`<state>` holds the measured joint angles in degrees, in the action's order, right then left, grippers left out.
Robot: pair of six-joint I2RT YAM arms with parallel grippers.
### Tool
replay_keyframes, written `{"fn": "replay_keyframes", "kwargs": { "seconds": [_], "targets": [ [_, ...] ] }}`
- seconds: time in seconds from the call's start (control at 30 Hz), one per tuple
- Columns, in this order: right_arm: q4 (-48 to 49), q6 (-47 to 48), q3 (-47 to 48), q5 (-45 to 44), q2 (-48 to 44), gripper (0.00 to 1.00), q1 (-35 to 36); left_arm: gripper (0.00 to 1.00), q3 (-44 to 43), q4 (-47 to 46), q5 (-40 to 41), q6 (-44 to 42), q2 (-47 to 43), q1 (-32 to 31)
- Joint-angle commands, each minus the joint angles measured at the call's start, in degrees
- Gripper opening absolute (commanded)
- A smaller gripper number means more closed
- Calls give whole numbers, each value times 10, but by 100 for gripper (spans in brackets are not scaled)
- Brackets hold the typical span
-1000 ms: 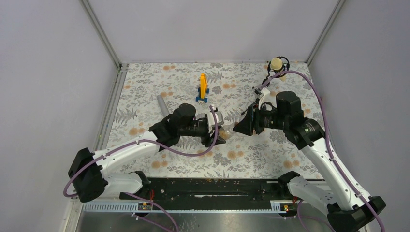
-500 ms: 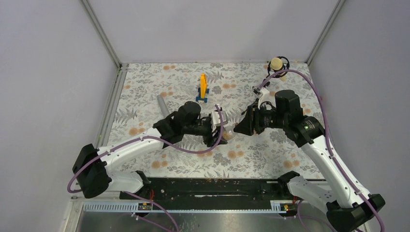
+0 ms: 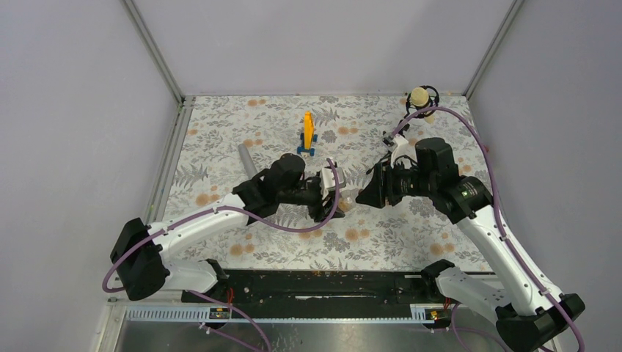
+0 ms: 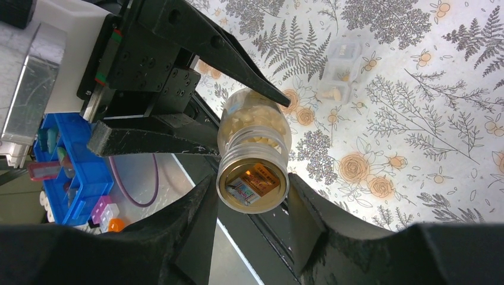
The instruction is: Sort the pills into containers
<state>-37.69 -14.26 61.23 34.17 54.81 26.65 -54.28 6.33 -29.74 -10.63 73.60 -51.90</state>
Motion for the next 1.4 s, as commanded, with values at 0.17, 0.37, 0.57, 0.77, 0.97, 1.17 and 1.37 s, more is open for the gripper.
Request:
{"fn": "replay_keyframes", "kwargs": {
  "seconds": [0.17, 0.37, 0.57, 0.77, 0.97, 1.17, 1.37],
  "targets": [
    [18, -21, 26, -7, 7, 43, 8, 0, -16, -80, -59, 3, -20, -3],
    [20, -26, 26, -3, 17, 43, 7, 0, -9, -86, -55, 1, -29, -3],
    [-5, 0, 22, 48, 29, 43, 9, 0, -8, -77, -68, -40, -31, -4],
    [-13, 10, 28, 58, 44, 42, 17, 0, -32, -16, -69, -112, -35, -3],
    [-2, 24, 27, 39, 47, 42, 32, 0, -46, 7, -70, -130, -26, -4],
    [42, -22, 20, -32, 49, 42, 48, 0, -53, 3, -54, -121, -13, -3],
    [91, -173, -16, -97, 36, 41, 52, 0, -11, -91, 12, -95, -33, -10]
  ]
}}
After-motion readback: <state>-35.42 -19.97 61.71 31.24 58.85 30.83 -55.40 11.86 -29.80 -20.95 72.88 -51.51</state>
